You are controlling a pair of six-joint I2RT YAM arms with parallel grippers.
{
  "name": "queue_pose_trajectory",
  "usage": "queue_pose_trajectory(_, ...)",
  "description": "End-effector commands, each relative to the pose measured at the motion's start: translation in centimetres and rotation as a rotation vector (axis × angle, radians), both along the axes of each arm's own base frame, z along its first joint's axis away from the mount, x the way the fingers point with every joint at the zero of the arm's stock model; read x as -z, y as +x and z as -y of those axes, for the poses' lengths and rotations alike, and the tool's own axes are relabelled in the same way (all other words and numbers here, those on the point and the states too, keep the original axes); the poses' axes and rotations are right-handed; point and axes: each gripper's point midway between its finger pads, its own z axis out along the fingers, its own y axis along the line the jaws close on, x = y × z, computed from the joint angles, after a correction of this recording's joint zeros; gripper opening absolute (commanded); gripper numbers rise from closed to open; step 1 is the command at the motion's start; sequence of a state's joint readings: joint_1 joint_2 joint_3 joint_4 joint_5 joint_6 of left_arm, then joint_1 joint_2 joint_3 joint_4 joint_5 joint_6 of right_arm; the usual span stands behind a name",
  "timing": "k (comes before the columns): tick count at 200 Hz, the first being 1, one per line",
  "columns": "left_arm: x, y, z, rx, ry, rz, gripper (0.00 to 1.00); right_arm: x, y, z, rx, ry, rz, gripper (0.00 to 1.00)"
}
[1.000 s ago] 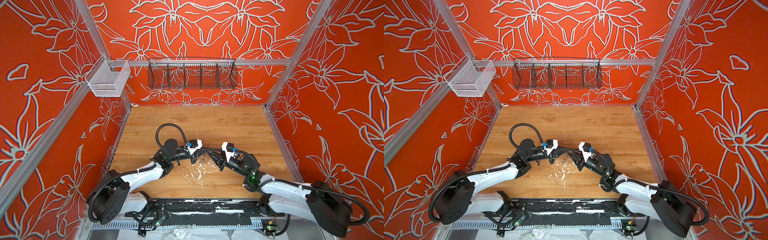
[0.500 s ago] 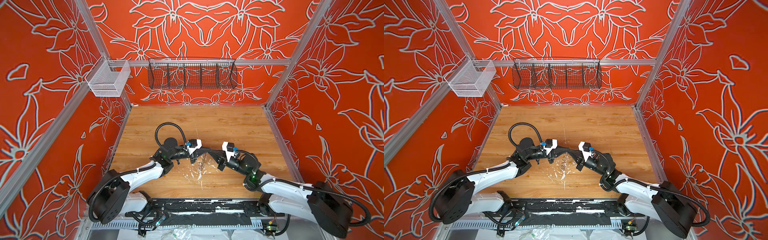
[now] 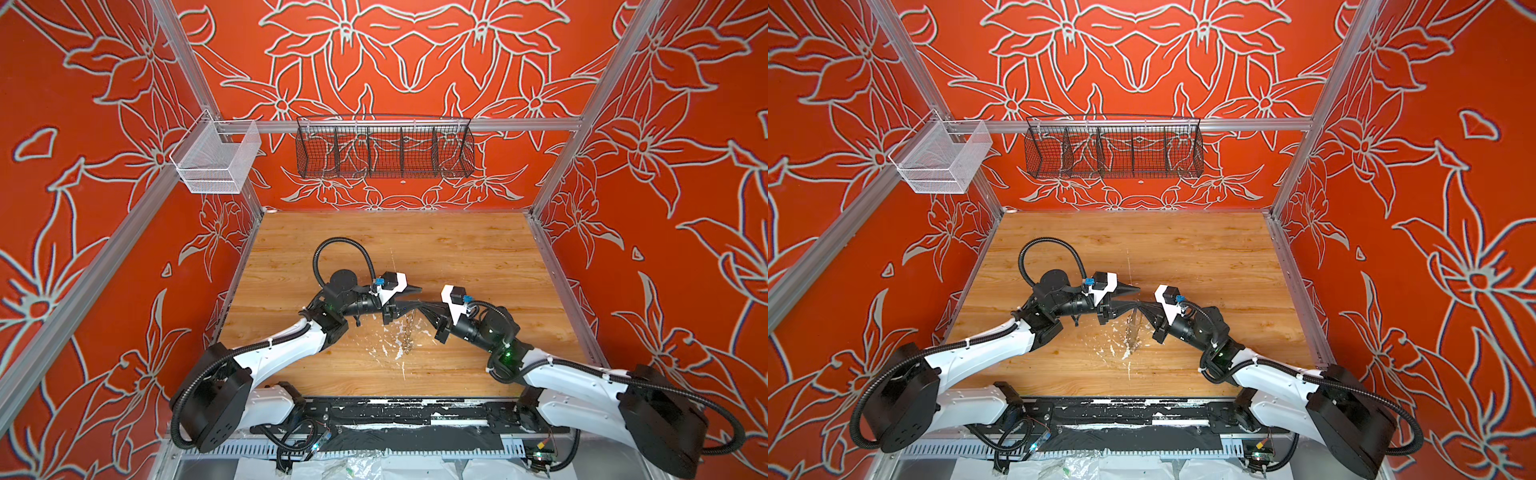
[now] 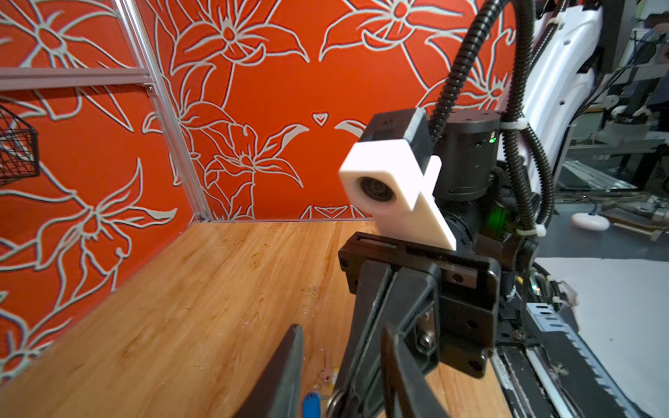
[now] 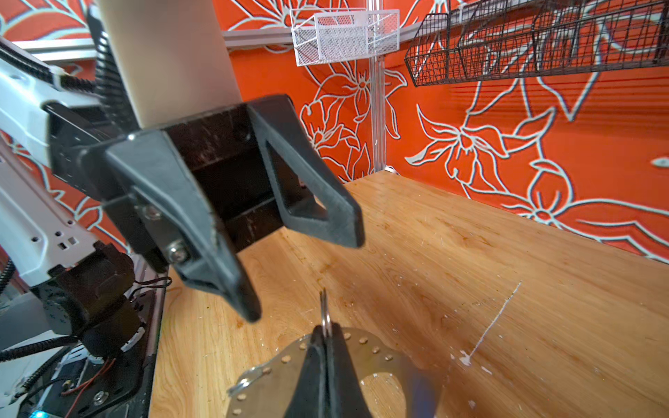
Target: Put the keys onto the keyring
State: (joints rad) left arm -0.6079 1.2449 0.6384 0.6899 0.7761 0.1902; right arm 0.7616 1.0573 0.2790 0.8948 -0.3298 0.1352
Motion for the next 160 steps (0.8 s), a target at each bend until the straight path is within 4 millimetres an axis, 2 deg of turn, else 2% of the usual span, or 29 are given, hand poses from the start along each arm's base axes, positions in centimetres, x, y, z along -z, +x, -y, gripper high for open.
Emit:
queue_pose_trajectory(1, -0.8, 0.2, -0.8, -0.043, 0.019, 0.026, 0.39, -1.2, 0.3, 0.5, 0.039, -0.024, 0.062, 0.00)
queue_pose_trajectory(34, 0.0, 0.8, -2.3, -0.083, 0.083, -0.003, 0.39, -0.1, 0.7, 1.2, 0.083, -0.133, 0.050, 0.00)
queue_pose_trajectory(46, 0.2, 0.4, -2.7, -0.072, 0.102, -0.008, 0.38, 0.3, 0.8, 1.3, 0.085, -0.169, 0.046, 0.00)
queue_pose_trajectory(81, 1.8, -1.1, -3.1, -0.013, 0.229, 0.010, 0.29, 0.9, 0.8, 1.1, 0.069, -0.257, 0.013, 0.00)
queue_pose_trajectory(111, 3.2, -1.3, -3.3, -0.002, 0.277, 0.027, 0.29, 0.7, 0.3, 0.4, 0.009, -0.301, -0.037, 0.00)
queue_pose_trajectory(160, 3.8, -0.5, -3.0, 0.002, 0.324, 0.016, 0.30, 0.5, -0.7, -0.7, -0.082, -0.313, -0.081, 0.00)
